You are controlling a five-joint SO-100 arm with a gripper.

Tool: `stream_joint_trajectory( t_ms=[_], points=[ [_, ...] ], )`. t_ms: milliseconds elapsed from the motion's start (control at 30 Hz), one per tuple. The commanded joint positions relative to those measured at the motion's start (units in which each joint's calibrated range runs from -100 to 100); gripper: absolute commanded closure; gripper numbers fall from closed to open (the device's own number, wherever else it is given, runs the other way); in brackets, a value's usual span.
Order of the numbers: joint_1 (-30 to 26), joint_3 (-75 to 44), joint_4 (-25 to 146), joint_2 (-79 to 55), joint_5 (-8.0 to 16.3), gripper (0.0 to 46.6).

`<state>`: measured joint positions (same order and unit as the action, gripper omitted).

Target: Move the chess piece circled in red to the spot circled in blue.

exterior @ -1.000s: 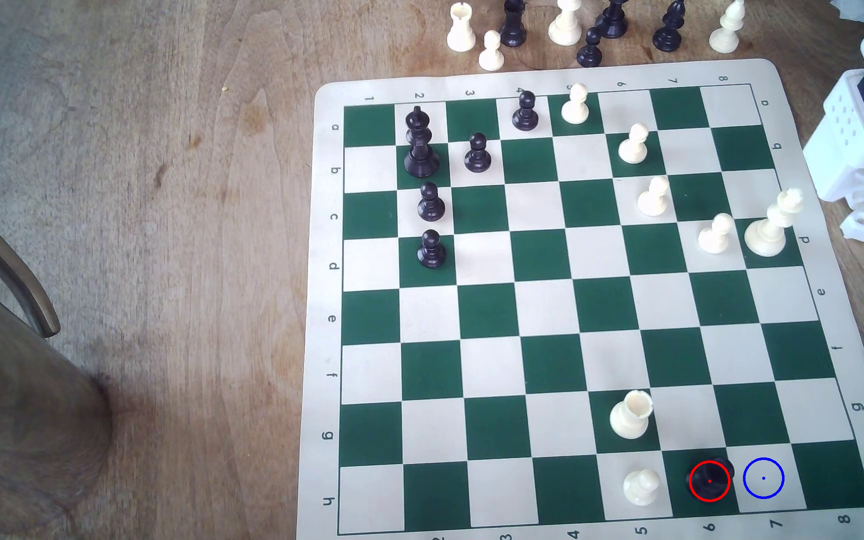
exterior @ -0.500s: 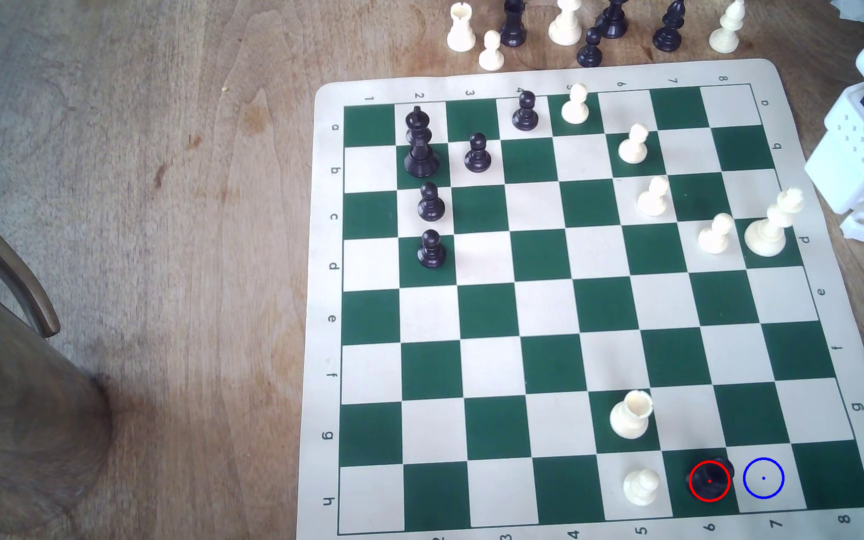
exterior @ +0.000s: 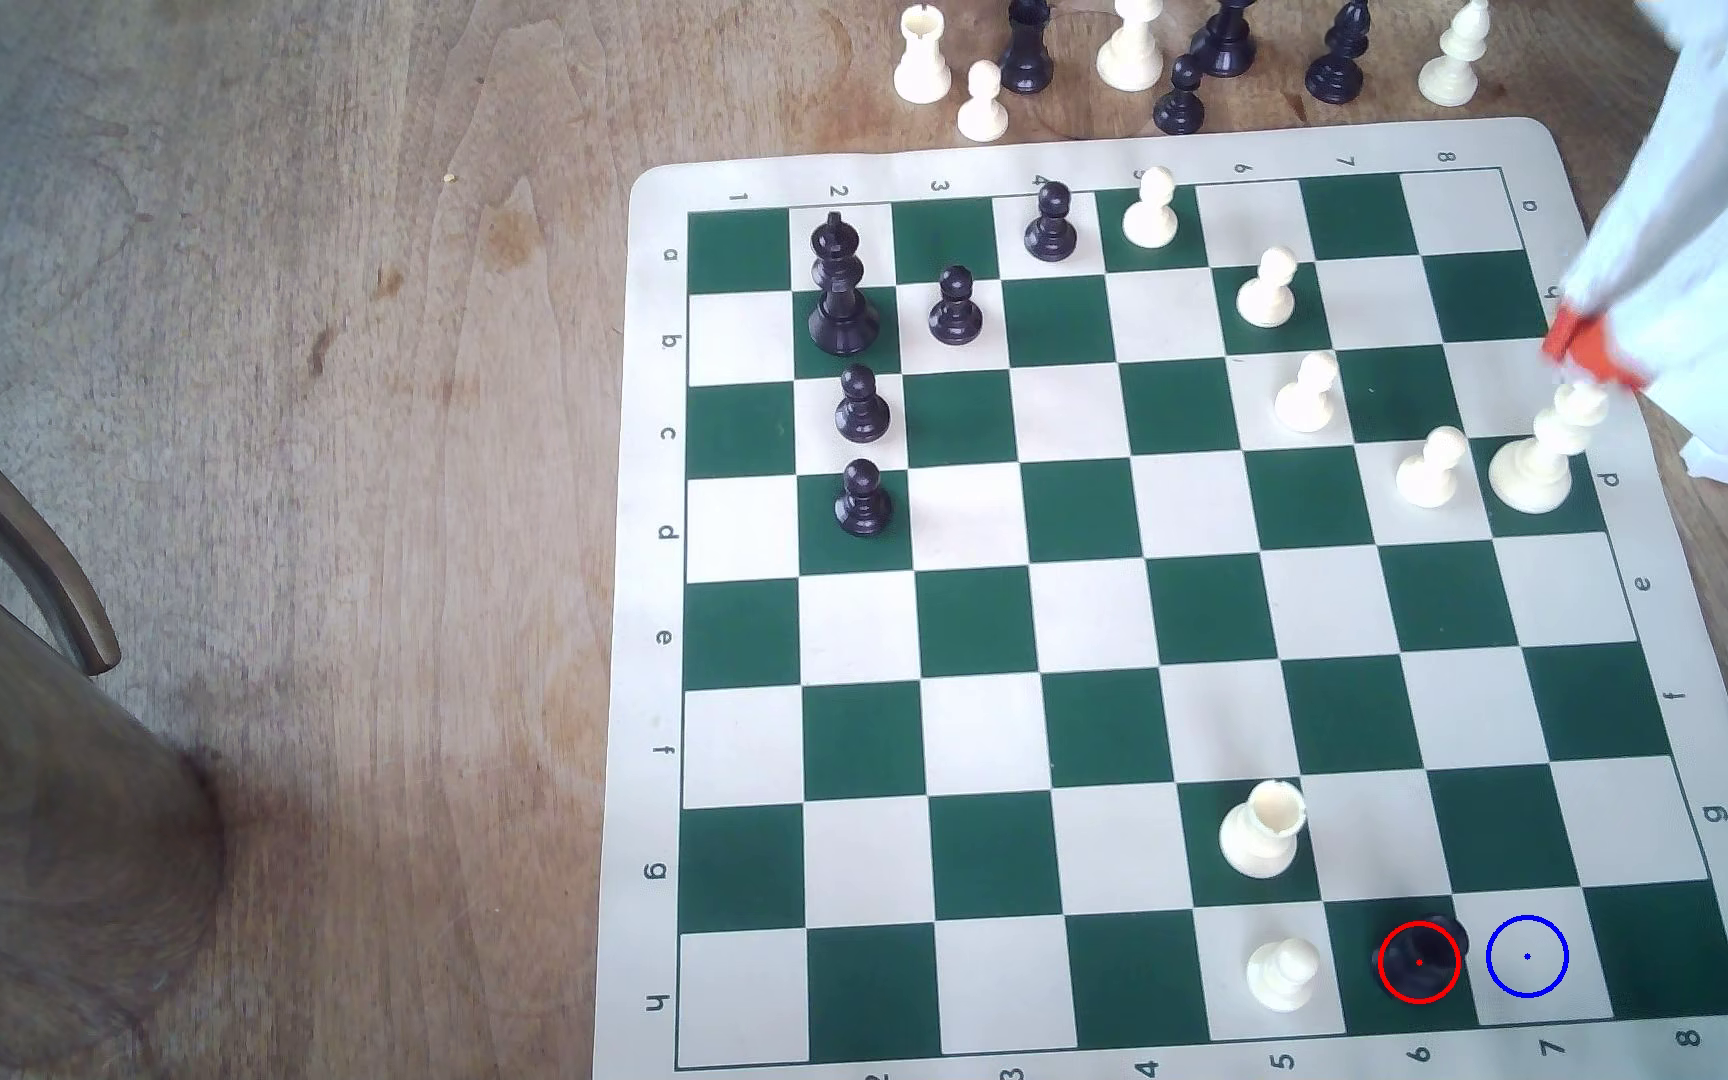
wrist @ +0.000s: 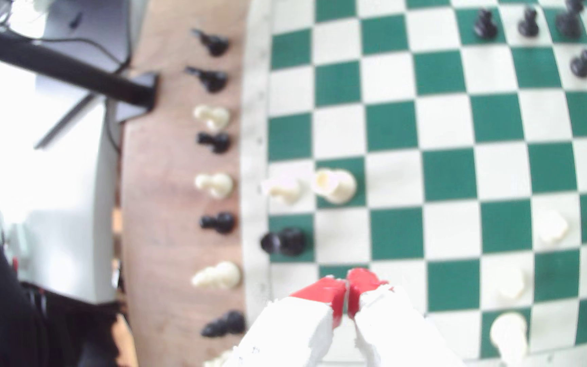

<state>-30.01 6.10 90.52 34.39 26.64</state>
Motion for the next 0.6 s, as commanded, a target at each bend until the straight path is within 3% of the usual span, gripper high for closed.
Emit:
stream_joint_trajectory(
  t_ms=[0,200,367,567],
  points=[
    [-1.23,-16.8,3.83,-20.64,2.05,45.3],
    [-5.07,-16.62,1.29,-33.55,2.1,42.7],
    [-7.96,-11.9,0.47,-35.16,2.0,28.7],
    [-10.78,-5.92,-5.75,-36.43,2.1,25.6]
  ],
)
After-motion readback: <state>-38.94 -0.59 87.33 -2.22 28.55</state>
